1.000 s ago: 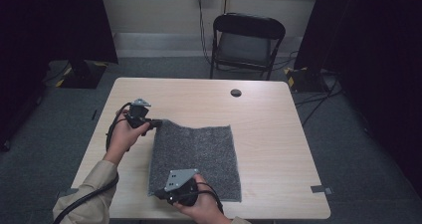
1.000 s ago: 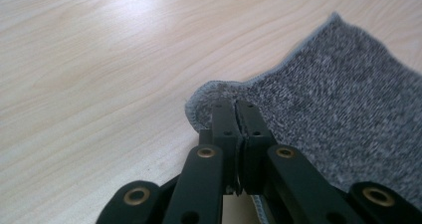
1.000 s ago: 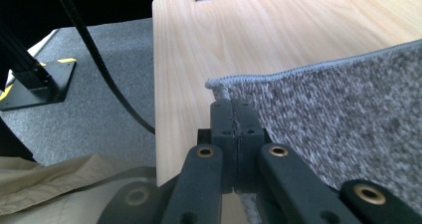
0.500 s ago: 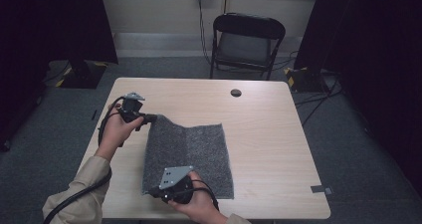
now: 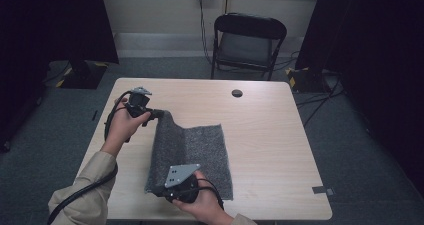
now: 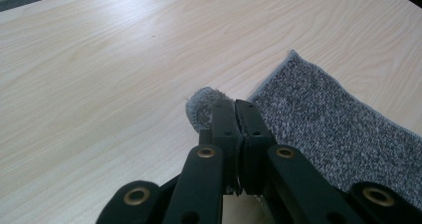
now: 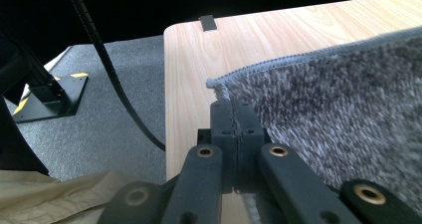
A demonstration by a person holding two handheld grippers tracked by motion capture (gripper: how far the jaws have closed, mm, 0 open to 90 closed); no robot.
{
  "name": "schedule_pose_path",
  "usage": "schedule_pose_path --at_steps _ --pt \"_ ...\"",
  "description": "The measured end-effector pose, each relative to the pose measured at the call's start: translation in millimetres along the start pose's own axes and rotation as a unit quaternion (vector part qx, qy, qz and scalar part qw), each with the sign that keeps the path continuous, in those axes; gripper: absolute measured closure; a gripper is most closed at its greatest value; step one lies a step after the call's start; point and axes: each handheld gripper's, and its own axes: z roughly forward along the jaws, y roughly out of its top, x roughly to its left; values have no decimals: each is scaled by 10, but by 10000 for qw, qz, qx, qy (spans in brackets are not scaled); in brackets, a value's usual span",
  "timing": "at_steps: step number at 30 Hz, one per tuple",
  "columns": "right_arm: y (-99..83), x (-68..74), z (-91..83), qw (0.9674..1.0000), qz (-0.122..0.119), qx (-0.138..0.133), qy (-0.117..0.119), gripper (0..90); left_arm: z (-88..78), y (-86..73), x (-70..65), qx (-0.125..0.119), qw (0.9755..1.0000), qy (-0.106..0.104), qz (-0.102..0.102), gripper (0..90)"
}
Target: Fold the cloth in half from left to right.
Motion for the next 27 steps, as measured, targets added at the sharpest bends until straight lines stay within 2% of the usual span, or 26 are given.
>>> schedule_pose_path --at_steps 7,11,19,22,27 --pt "63 -20 59 10000 -73 11 38 900 -68 2 72 -16 10000 36 -31 883" --pt "91 -22 128 9999 -110 65 97 900 -138 -53 138 -45 9999 81 -101 883" --pt "215 51 301 9995 -145 -43 272 900 -280 -179 264 -76 9995 174 -241 883" --pt "254 78 319 9993 -202 -78 292 900 -308 -175 254 -82 9996 203 -182 883" --pt "209 65 239 9995 -130 -83 265 900 -251 -111 168 -97 9998 134 -135 882"
